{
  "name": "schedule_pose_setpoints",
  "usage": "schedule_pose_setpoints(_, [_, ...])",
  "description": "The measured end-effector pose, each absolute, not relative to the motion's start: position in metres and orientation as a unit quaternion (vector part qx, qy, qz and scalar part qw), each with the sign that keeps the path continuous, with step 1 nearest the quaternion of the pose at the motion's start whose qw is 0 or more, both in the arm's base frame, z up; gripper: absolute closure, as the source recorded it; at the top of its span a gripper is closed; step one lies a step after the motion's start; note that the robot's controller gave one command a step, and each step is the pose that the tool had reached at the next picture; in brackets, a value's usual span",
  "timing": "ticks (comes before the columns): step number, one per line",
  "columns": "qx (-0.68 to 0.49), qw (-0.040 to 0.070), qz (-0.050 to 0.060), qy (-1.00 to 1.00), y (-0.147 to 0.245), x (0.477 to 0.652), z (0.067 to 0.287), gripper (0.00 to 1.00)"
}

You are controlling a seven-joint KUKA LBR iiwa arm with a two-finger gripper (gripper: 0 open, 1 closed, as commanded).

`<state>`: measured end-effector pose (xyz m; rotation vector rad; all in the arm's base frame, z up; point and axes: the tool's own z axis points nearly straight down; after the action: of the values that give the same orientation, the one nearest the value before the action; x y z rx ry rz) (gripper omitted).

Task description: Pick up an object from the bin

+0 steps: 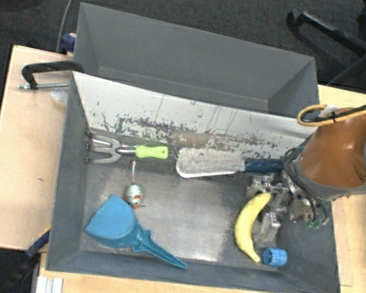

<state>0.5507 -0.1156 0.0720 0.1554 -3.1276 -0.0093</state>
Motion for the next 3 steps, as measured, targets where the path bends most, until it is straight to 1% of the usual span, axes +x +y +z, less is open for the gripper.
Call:
schedule_pose_setpoints(1, [0.080,0.004,-0.003,-0.997,-0.112,0.542,0.071,0.00])
schedule_pose_setpoints(2, [0.080,0.004,-0.003,-0.997,-0.112,0.542,0.071,1.00])
schedule_pose_setpoints(3, [0.073,-0.003,-0.001,-0.997,-0.114,0.550,0.172,1.00])
